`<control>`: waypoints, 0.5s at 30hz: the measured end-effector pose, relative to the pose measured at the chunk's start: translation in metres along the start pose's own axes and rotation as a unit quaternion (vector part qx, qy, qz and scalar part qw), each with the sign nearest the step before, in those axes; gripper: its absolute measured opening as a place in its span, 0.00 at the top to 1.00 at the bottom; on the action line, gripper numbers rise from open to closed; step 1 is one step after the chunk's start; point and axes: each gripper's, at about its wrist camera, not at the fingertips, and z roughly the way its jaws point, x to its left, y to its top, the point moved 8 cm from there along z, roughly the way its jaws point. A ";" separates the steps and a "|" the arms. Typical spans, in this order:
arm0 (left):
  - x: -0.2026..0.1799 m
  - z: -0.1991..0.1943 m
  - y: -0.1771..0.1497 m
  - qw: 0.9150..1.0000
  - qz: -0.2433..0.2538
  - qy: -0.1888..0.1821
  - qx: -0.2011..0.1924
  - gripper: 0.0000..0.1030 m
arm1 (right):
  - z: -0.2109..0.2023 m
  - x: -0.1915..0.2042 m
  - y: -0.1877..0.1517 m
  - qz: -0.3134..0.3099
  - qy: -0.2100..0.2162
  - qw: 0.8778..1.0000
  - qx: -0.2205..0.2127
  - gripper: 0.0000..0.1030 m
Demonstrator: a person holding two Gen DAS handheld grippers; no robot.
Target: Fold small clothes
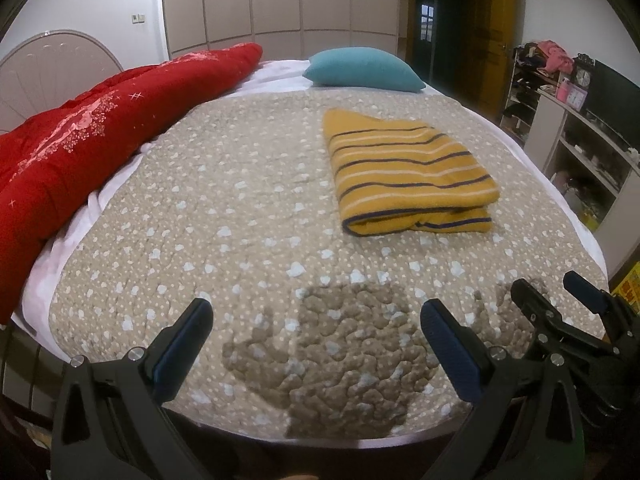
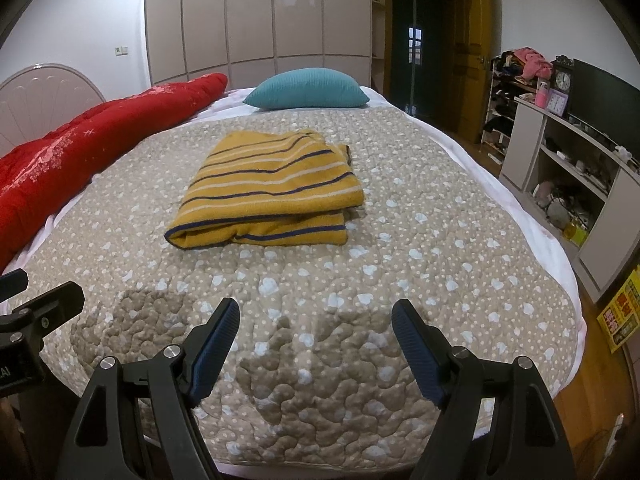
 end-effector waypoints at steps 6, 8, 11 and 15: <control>0.000 0.002 -0.002 1.000 -0.002 -0.002 0.004 0.00 | 0.001 -0.001 -0.001 0.001 -0.001 1.000 0.002 0.19; -0.001 0.002 -0.002 1.000 -0.002 -0.004 0.006 0.00 | 0.002 -0.001 -0.001 0.000 -0.002 1.000 0.002 0.19; -0.002 0.003 -0.003 1.000 -0.002 -0.009 0.008 0.00 | 0.002 0.000 -0.001 0.001 -0.001 1.000 0.002 0.19; -0.003 0.005 -0.006 1.000 -0.004 -0.016 0.015 0.00 | 0.002 0.000 -0.002 0.001 -0.002 1.000 0.002 0.18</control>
